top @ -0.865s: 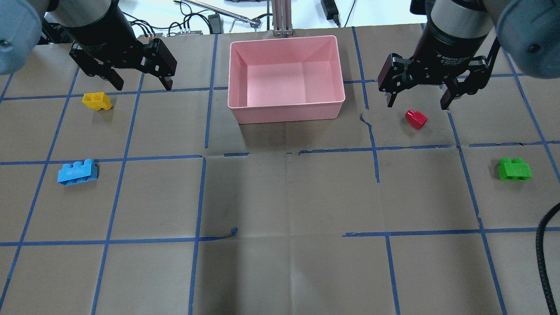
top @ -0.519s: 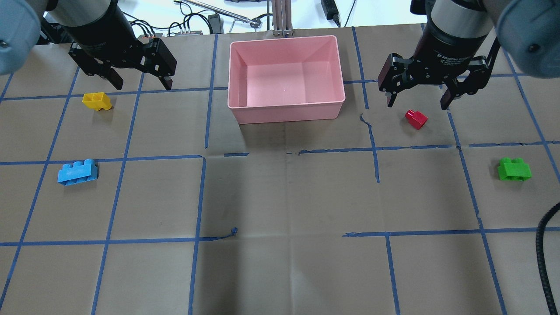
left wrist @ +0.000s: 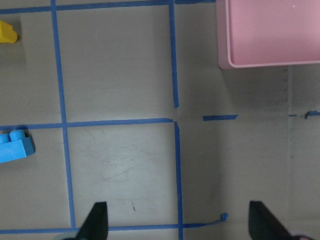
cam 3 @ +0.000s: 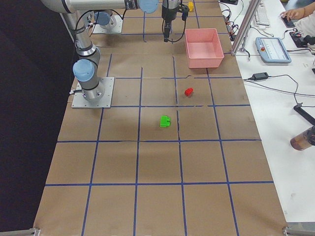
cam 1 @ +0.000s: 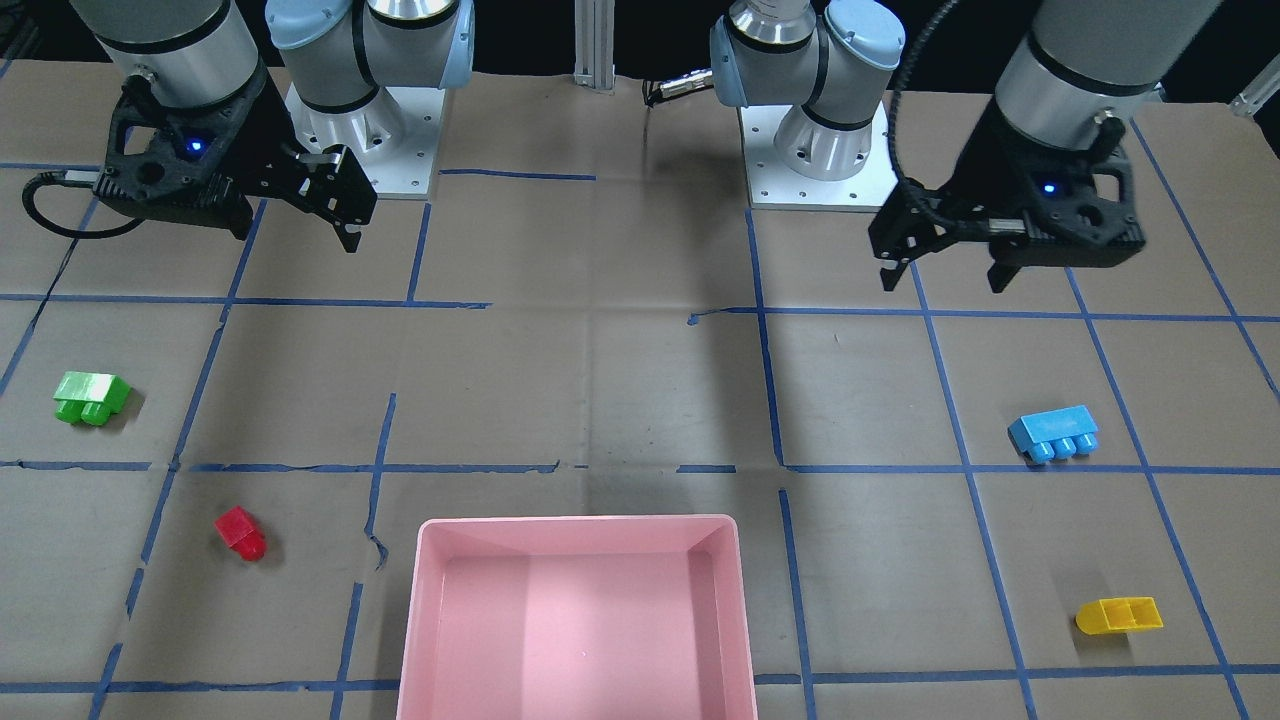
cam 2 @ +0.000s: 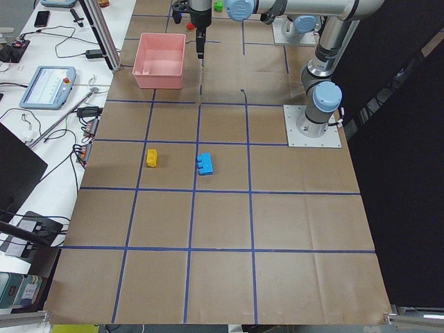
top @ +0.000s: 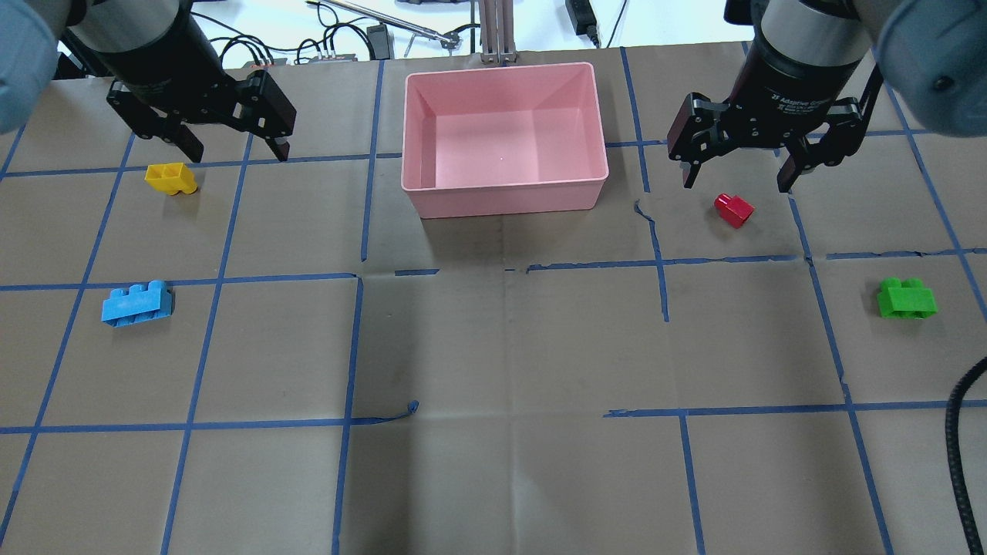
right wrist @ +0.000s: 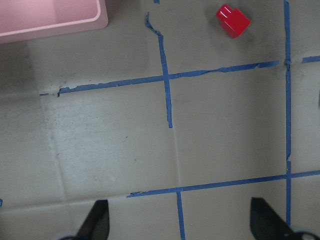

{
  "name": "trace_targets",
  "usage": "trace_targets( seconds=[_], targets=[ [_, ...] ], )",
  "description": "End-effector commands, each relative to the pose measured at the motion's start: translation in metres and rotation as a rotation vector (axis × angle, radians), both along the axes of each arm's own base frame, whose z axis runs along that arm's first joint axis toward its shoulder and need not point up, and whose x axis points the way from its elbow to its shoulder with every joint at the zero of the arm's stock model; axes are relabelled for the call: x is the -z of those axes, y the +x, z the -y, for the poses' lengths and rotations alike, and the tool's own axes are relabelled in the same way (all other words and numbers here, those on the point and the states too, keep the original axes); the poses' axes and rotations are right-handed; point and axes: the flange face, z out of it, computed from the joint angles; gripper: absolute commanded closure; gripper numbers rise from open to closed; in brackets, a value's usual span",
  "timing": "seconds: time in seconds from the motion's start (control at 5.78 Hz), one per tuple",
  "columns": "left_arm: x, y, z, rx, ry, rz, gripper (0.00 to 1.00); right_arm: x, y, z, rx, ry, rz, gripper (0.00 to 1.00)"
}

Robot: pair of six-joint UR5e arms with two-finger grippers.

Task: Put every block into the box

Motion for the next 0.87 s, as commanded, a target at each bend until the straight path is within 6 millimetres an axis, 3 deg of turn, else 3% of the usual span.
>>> trace_targets(
  seconds=[0.0,0.17,0.52,0.69],
  targets=[
    [0.038,0.090,-0.005,0.128,0.090,-0.028,0.00,0.002,-0.001,0.000,0.002,0.004,0.000,0.00],
    [0.064,0.141,-0.016,0.211,0.125,-0.066,0.00,0.001,-0.006,0.002,0.009,0.004,-0.005,0.00],
    [0.110,0.201,-0.007,0.569,0.075,-0.061,0.01,-0.014,-0.011,0.006,0.017,-0.022,-0.009,0.00],
    [0.139,0.240,0.000,0.736,0.067,-0.069,0.01,-0.011,-0.028,0.012,0.045,-0.007,-0.017,0.00]
  ],
)
